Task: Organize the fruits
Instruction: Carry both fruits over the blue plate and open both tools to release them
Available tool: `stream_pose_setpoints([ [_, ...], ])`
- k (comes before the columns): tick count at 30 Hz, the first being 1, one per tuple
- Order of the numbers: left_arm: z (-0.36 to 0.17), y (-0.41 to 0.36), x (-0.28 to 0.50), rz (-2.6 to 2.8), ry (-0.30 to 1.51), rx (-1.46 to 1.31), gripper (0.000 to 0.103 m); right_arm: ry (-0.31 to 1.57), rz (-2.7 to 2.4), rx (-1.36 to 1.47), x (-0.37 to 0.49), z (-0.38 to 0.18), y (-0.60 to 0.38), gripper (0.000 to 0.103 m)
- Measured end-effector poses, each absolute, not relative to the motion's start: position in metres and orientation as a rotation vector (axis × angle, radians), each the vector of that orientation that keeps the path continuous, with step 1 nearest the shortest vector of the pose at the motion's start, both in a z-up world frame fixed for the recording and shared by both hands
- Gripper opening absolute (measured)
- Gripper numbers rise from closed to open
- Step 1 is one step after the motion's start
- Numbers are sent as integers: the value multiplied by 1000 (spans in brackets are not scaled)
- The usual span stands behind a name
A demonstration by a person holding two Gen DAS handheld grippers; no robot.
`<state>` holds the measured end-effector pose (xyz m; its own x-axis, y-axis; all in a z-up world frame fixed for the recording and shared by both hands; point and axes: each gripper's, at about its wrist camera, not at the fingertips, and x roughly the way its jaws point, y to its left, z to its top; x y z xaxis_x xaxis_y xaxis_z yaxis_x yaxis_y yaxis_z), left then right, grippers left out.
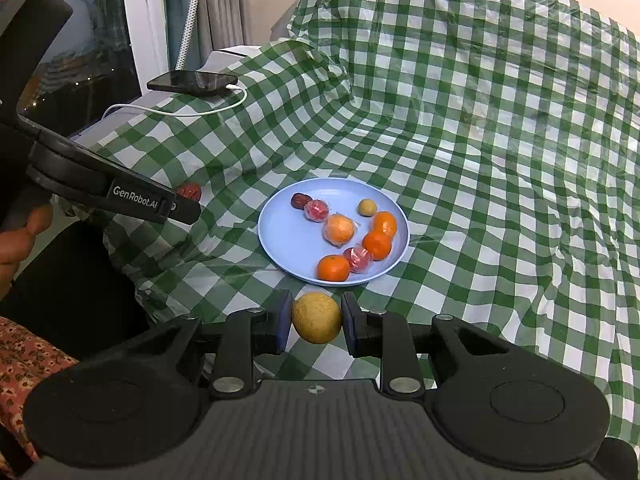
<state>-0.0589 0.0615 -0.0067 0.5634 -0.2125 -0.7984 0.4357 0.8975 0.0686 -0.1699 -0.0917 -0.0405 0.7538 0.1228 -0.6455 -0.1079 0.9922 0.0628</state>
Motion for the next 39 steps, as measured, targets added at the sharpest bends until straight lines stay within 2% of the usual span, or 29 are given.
stream_pose_setpoints([
  [23, -21, 54, -39, -371, 941, 262, 22, 758, 130, 29, -151, -51, -97, 28],
  [39, -35, 25, 23, -386, 980, 282, 22, 779, 119, 54, -83, -67, -106, 28],
])
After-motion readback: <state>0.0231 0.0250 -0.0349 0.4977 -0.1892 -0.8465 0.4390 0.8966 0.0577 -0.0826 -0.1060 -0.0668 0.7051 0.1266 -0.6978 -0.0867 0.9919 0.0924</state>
